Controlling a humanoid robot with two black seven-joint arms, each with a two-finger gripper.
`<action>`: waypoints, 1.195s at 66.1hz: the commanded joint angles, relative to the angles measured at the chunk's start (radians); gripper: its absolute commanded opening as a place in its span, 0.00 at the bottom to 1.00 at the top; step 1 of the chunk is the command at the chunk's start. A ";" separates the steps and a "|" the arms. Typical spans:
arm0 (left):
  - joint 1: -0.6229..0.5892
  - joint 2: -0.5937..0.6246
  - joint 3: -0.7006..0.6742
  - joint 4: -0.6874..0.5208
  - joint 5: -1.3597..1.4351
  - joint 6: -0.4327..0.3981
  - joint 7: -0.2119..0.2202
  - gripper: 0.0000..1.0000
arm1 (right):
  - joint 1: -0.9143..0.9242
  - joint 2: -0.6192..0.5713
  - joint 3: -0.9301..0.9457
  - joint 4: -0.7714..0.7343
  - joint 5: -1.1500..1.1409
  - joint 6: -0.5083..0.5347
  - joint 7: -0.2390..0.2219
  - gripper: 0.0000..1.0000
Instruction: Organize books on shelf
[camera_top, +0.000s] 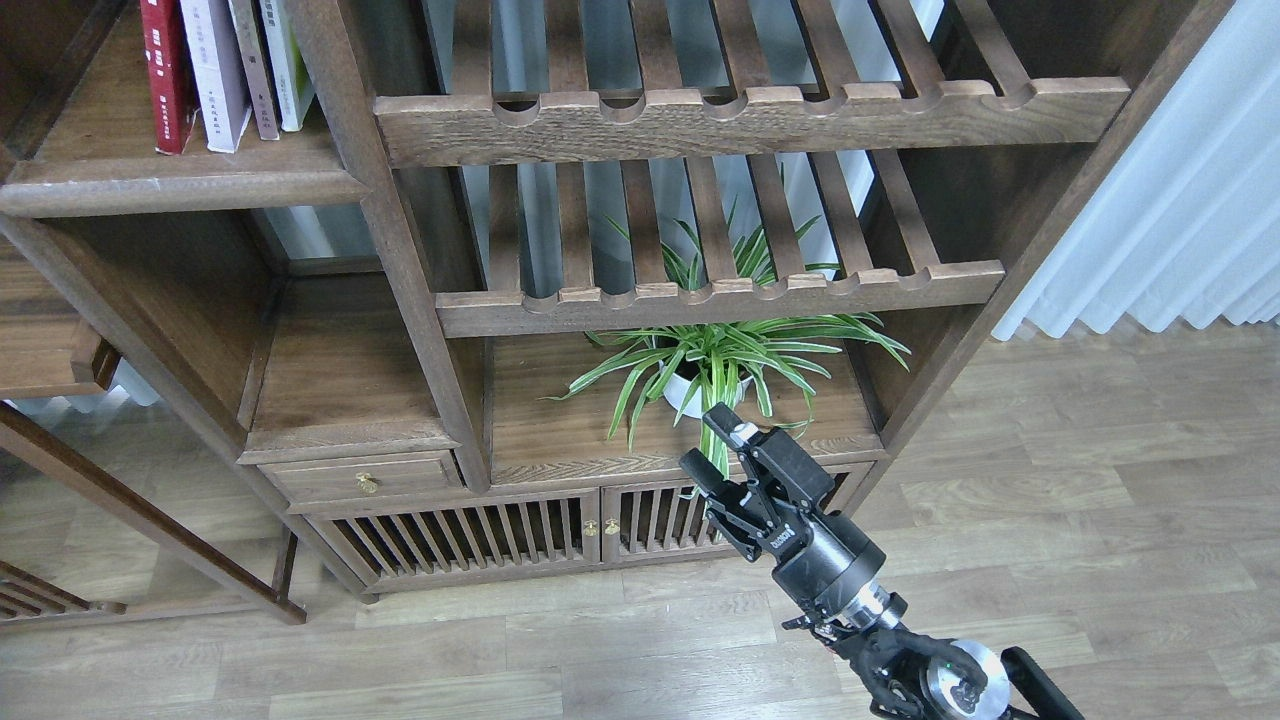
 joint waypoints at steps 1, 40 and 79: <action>-0.012 -0.002 0.018 0.000 0.019 0.000 0.000 0.00 | -0.004 0.000 0.000 0.001 0.001 0.004 0.000 0.88; -0.151 -0.037 0.056 -0.008 0.286 0.000 0.000 0.00 | -0.003 0.000 -0.023 0.030 0.000 0.007 0.000 0.88; -0.199 -0.196 0.084 0.004 0.653 0.071 0.000 0.00 | -0.003 0.000 -0.028 0.058 0.001 0.018 0.000 0.88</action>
